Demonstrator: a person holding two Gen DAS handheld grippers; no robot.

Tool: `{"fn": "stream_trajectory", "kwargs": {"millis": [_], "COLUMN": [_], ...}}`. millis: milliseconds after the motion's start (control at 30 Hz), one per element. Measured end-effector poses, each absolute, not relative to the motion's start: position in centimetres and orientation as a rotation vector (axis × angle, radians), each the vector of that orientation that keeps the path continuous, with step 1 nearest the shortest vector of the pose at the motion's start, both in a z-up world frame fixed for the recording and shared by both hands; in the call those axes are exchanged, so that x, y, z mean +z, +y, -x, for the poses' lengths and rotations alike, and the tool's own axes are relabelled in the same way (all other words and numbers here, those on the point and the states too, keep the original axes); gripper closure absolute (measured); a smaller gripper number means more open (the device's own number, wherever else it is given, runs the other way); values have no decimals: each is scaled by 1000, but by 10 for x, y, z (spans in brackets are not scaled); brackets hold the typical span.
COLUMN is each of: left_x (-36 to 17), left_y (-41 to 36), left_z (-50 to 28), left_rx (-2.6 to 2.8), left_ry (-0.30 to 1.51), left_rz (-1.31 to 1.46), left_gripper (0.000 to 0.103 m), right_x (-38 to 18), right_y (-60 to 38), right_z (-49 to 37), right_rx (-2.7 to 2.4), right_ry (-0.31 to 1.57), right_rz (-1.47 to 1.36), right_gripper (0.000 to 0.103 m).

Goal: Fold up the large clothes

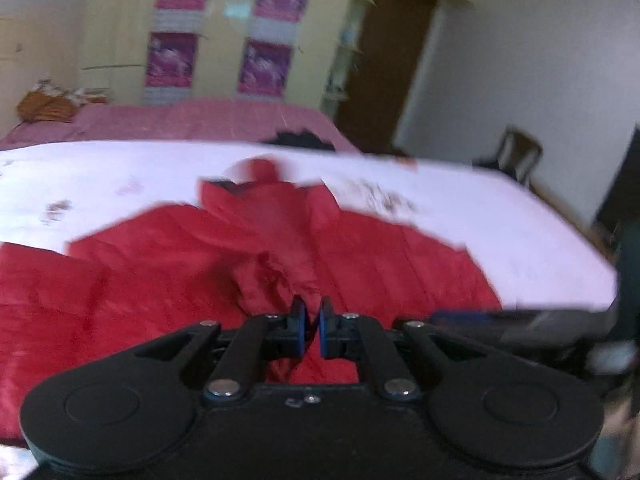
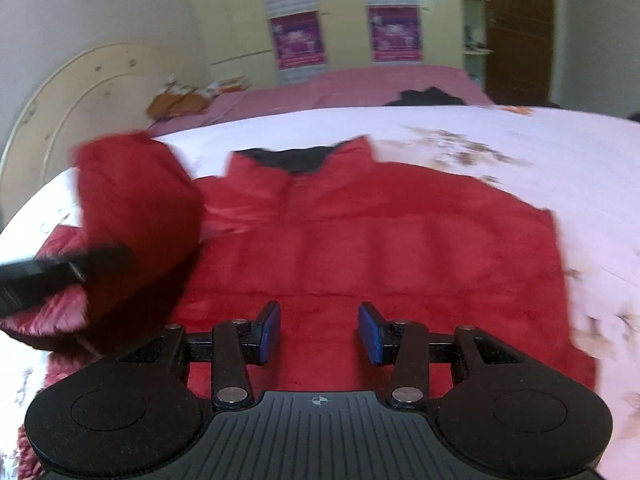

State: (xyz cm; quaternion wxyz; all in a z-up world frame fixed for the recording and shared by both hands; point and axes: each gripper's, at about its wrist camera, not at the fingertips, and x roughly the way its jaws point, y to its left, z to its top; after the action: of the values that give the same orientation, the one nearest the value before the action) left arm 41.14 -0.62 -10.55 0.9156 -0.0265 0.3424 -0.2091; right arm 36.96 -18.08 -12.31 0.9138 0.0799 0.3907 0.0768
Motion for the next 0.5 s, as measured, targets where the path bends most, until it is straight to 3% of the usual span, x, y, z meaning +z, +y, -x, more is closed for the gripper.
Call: {"fn": "stream_trajectory", "kwargs": {"millis": [133, 167, 200, 233, 267, 333, 500], "left_x": [-132, -135, -135, -134, -132, -120, -103], "left_y": [-31, -32, -30, -29, -24, -9, 36], "left_z": [-424, -423, -422, -422, -420, -410, -382], "left_rx": [-436, -431, -424, -414, -401, -362, -245], "left_ry": [819, 824, 820, 814, 805, 767, 729], "left_rz": [-42, -52, -54, -52, -46, -43, -55], "left_gripper": [79, 77, 75, 64, 48, 36, 35], "right_x": [-120, -119, -118, -117, -114, -110, -109], "right_y": [-204, -209, -211, -213, -214, -214, -201], "right_z": [-363, -360, -358, -356, -353, -353, -368], "right_rx": [127, 126, 123, 112, 106, 122, 184], "right_ry": [809, 807, 803, 790, 767, 749, 754], "right_rz": [-208, -218, -225, -230, -231, -228, -238], "right_gripper": [60, 55, 44, 13, 9, 9, 9]}}
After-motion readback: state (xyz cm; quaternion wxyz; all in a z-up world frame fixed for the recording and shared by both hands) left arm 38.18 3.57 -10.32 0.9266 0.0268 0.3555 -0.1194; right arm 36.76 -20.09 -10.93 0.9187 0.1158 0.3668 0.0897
